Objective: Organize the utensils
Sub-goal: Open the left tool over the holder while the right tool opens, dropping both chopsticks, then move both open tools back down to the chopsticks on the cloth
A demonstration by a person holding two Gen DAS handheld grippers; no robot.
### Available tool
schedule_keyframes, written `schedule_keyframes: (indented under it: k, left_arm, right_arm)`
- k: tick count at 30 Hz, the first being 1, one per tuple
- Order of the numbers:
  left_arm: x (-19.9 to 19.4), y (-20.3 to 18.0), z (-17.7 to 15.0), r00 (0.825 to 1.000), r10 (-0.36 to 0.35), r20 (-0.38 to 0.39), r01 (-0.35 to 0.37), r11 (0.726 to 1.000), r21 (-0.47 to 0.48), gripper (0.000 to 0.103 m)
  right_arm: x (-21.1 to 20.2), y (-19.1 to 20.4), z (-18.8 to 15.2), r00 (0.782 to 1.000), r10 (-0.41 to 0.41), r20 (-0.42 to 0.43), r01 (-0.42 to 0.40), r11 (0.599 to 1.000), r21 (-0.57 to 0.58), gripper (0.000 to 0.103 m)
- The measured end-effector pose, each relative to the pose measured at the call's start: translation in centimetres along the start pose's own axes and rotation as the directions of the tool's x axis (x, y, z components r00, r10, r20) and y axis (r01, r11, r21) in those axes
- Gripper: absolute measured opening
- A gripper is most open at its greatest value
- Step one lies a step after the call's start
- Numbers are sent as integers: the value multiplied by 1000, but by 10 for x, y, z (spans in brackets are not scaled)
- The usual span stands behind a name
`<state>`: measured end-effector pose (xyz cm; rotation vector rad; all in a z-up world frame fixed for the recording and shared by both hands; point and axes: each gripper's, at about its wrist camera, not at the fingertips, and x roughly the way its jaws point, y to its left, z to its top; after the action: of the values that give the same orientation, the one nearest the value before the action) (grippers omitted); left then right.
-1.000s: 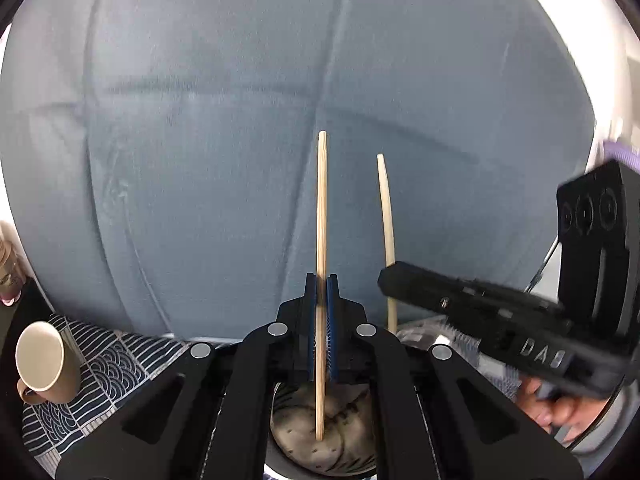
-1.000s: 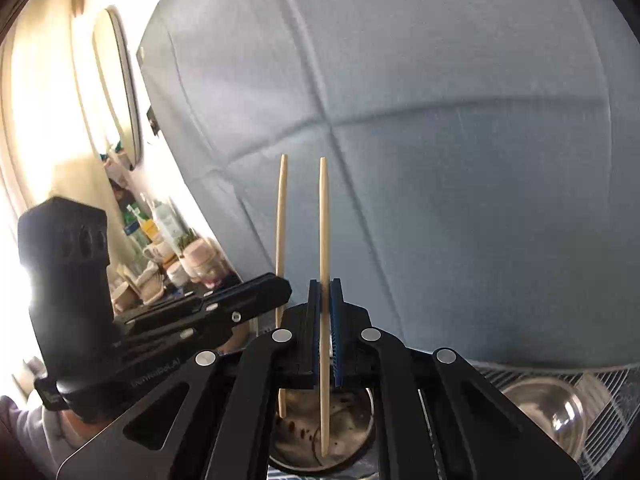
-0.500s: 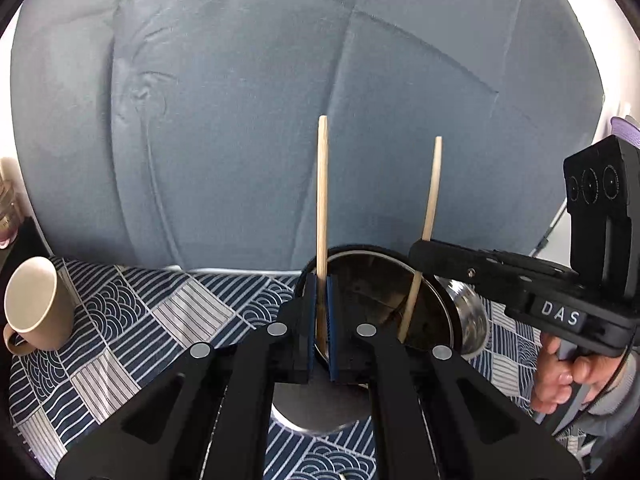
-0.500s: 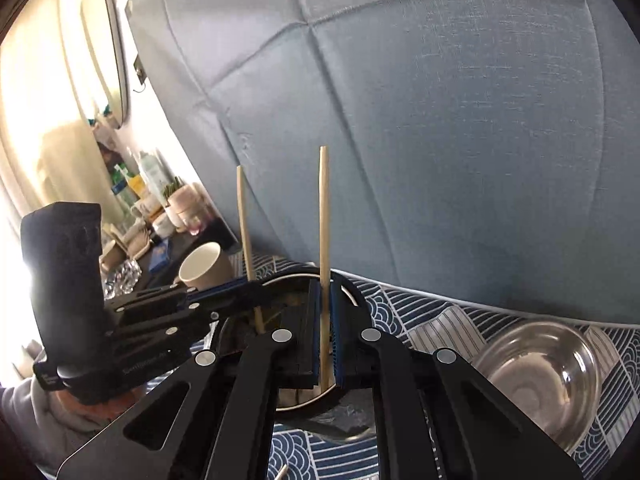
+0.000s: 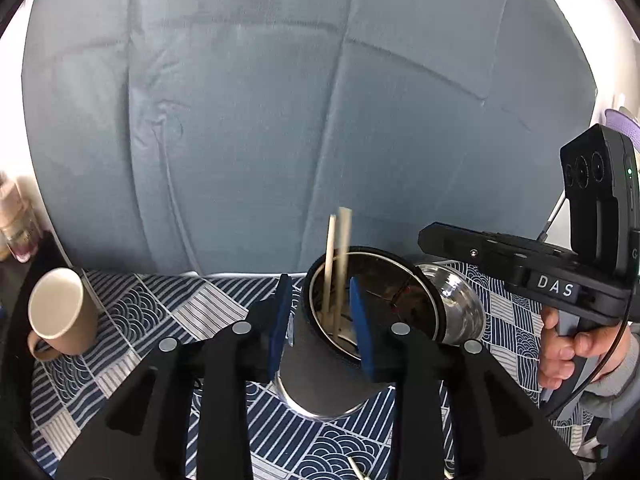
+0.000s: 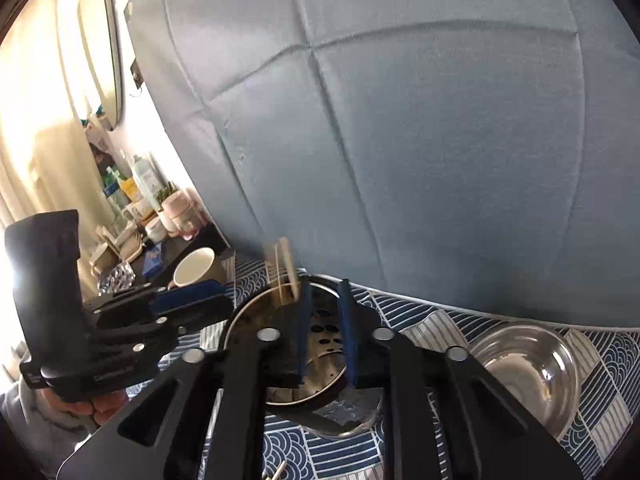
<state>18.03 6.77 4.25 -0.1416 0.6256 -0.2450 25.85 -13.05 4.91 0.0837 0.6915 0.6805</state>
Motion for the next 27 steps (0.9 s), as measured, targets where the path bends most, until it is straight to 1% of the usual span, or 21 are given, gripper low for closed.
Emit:
schedule_keyframes:
  k: [1,2,4,5,7,8,11,13,14,15,16,17,19,20,21,22,26,27]
  left_arm:
    - [-2,0,1,1000,1,1,-1,1000,0,32]
    - [-4,2,1,1000,4,2,-4,1000,-1,33]
    - [-7,3,1,1000,10,5,-10,1000,0,40]
    - [-7,5,0,1000,14,6,-14,1000,0,42]
    - [-11,6,-1,1000,20,-1,-20,1000,-4,47]
    - [-6,12,-5,1000,25,-6,-25,1000,-6,47]
    - [-9,15,-9,999,38,-14,-38,999,-2,49]
    - [-12,17,-12,999,45,-19,-45,999,-3,56]
    - [-13,18,-14,999,46,-21,-46,999,-6,58]
    - [-14,19,-15,998,50,-24,-50,999,-9,62]
    - [-15,19,-15,998,57,-27,-57,998,-11,64]
    - [-16,20,-16,997,63,-35,-64,998,-15,64]
    - [-18,22,-21,996,69,-57,-71,997,-28,70]
    - [-19,22,-23,996,67,-65,-69,997,-30,70]
    - [-20,23,-25,995,71,-73,-74,997,-29,73]
    - [-20,23,-28,993,79,-87,-82,996,-27,76]
    - [-19,26,-41,987,88,-138,-93,995,-32,80]
    - [-19,27,-44,984,92,-150,-98,995,-34,82]
  right_arm:
    - [-3,1,1,1000,0,3,0,1000,-1,20]
    - [-5,3,2,1000,-4,5,4,1000,-3,23]
    - [-11,5,3,1000,-9,19,10,1000,-7,30]
    - [-15,7,4,1000,-14,28,15,1000,-11,36]
    - [-21,10,5,999,-14,40,14,1000,-20,38]
    - [-23,12,5,999,-12,44,13,1000,-26,39]
    - [-29,17,4,998,-28,49,30,999,-40,46]
    - [-32,19,2,998,-38,44,40,998,-44,49]
    - [-34,20,1,998,-45,41,46,998,-44,52]
    - [-36,21,0,998,-53,39,55,998,-44,55]
    - [-37,22,-1,998,-56,39,58,997,-45,55]
    - [-39,23,-2,997,-59,40,61,997,-45,56]
    - [-40,25,-4,997,-69,35,71,996,-50,59]
    - [-41,26,-6,997,-72,31,73,996,-54,60]
    - [-43,27,-8,997,-79,24,80,995,-58,63]
    - [-43,27,-10,996,-83,20,84,995,-60,64]
    - [-44,29,-19,996,-92,-4,92,994,-60,70]
    - [-44,28,-23,995,-95,-13,94,994,-58,71]
